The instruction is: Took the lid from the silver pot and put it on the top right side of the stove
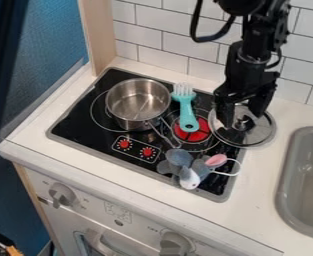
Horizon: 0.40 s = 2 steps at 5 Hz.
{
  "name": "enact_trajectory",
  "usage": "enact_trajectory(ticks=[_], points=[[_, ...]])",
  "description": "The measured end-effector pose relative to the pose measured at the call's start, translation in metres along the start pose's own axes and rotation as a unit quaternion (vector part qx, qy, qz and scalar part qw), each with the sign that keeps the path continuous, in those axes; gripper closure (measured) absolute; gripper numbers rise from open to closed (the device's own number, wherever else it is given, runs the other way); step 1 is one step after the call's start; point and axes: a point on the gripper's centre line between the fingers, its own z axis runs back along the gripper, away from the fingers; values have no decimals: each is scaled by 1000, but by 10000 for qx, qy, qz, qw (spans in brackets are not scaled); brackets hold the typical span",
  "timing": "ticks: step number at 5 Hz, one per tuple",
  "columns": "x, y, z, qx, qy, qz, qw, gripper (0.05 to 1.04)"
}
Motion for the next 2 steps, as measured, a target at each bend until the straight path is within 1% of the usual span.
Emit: enact_trajectory(ticks=[1,2], points=[[0,-4,11,-90,55,-37,9999,77],[6,-7,54,-564,-50,-55,9984,83]])
